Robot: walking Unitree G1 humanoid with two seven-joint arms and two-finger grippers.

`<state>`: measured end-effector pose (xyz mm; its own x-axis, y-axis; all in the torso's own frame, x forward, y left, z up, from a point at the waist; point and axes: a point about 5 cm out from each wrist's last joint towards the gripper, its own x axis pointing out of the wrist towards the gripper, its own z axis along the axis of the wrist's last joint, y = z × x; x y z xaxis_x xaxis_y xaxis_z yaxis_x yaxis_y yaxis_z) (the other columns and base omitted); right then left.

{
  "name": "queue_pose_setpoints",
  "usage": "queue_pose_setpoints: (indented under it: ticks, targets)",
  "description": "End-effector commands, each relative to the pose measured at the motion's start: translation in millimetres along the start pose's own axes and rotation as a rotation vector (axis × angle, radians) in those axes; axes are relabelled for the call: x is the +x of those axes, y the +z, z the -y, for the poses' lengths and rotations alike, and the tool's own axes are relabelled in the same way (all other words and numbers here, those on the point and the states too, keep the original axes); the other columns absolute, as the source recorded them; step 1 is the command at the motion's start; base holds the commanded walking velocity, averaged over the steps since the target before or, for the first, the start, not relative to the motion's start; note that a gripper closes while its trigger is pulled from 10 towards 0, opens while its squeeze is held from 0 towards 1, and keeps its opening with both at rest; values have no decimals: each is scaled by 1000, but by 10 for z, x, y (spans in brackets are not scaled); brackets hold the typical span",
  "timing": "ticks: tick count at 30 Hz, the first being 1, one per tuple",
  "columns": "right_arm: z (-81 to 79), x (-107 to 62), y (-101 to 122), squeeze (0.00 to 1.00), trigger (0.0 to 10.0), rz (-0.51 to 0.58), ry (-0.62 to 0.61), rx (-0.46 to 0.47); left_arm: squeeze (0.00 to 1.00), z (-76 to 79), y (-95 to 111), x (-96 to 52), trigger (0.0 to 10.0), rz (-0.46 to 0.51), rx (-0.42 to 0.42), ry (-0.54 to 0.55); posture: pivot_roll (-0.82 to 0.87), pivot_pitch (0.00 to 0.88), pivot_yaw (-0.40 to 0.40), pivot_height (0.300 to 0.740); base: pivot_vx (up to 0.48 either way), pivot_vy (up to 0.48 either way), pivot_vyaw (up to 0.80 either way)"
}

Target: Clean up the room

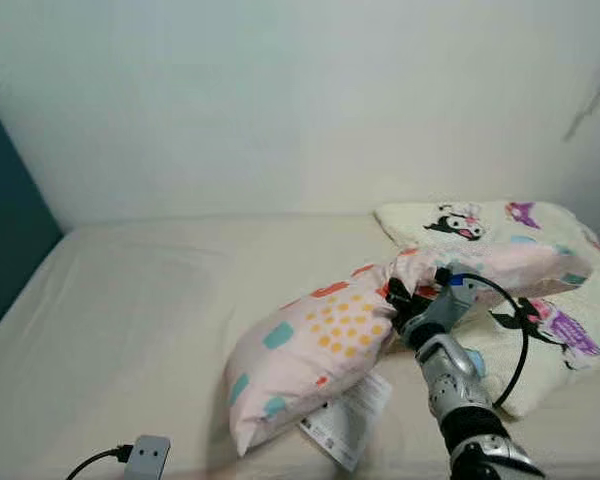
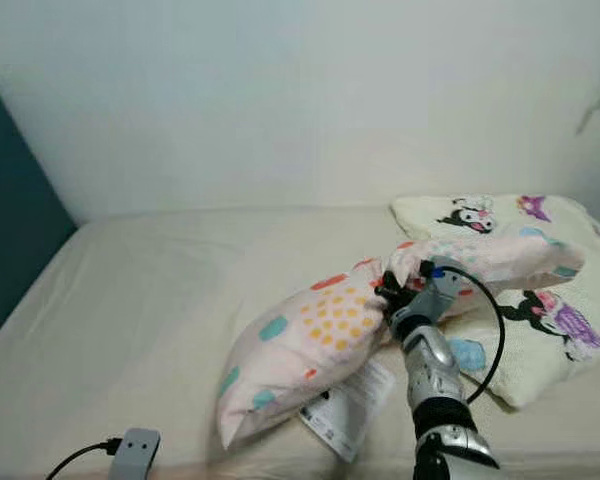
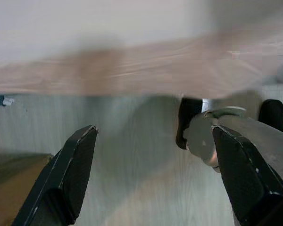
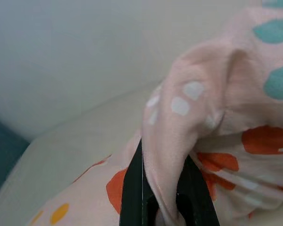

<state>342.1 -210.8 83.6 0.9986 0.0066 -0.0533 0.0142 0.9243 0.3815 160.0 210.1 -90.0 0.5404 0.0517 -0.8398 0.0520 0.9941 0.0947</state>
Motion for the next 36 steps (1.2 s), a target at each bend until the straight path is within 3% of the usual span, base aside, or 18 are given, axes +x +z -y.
queue_pose_setpoints:
  ticks: [1, 3, 5, 6, 9, 10, 11, 13, 15, 17, 18, 19, 20, 23, 24, 26, 30, 36]
  targets:
    - [6, 107, 379, 0, 10000, 151, -31, -75, 0, -12, -17, -3, 10000, -10, 0, 4, 101, 0, -38, 722, 0, 0, 725]
    - [43, 117, 469, 0, 10000, 179, -49, -94, 0, -15, -17, -3, 10000, -11, 0, 5, 103, 0, -37, 722, 0, 0, 722]
    - [129, 147, 797, 0, 10000, 269, -92, -185, 0, -30, -23, -5, 10000, -14, -2, 10, 104, 0, -35, 722, 0, 0, 719]
    - [129, 147, 797, 0, 10000, 269, -92, -185, 0, -30, -23, -5, 10000, -14, -2, 10, 104, 0, -35, 722, 0, 0, 719]
    - [168, 175, 1241, 0, 10000, 392, -127, -273, 0, -34, -25, -6, 10000, -16, -1, 12, 106, 0, -33, 722, 0, 0, 719]
    - [168, 175, 1241, 0, 10000, 392, -127, -273, 0, -34, -25, -6, 10000, -16, -1, 12, 106, 0, -33, 722, 0, 0, 719]
    - [104, 195, 1547, 0, 10000, 481, -112, -322, 0, -30, -29, -6, 10000, -17, 0, 12, 106, 0, -32, 722, 0, 0, 719]
    - [30, 210, 1681, 0, 10000, 527, -83, -329, 0, -27, -31, -6, 10000, -18, 1, 11, 106, 0, -33, 722, 0, 0, 719]
    - [-209, 261, 1829, 0, 10000, 570, 43, -333, 0, -21, -31, -5, 10000, -19, 4, 9, 104, 0, -32, 722, 0, 0, 719]
    - [-508, 330, 1737, 0, 10000, 527, 224, -330, 0, -14, -23, -3, 10000, -16, -2, 8, 110, 0, -39, 722, 0, 0, 719]
    - [-508, 330, 1737, 0, 10000, 527, 224, -330, 0, -14, -23, -3, 10000, -16, -2, 8, 110, 0, -39, 722, 0, 0, 719]
    - [-748, 371, 1448, 0, 10000, 421, 383, -311, 0, -7, -8, 1, 10000, -12, -11, 7, 114, 0, -44, 722, 0, 0, 719]
    - [-748, 371, 1448, 0, 10000, 421, 383, -311, 0, -7, -8, 1, 10000, -12, -11, 7, 114, 0, -44, 722, 0, 0, 719]
    - [-924, 357, 912, 0, 10000, 247, 510, -301, 0, 8, 10, 6, 10000, -7, -22, 6, 115, 0, -45, 722, 0, 0, 719]
    - [-924, 357, 912, 0, 10000, 247, 510, -301, 0, 8, 10, 6, 10000, -7, -22, 6, 115, 0, -45, 722, 0, 0, 719]
    - [-968, 316, 618, 0, 10000, 162, 546, -277, 0, 21, 12, 8, 10000, -7, -25, 3, 116, 0, -47, 722, 0, 0, 719]
    - [-966, 255, 331, 0, 10000, 85, 546, -233, 0, 33, -3, 7, 10000, -13, -23, -1, 115, 0, -45, 722, 0, 0, 719]
    - [-891, 201, 204, 0, 10000, 60, 507, -196, 0, 27, -30, 1, 10000, -22, -18, -3, 113, 0, -42, 722, 0, 0, 719]
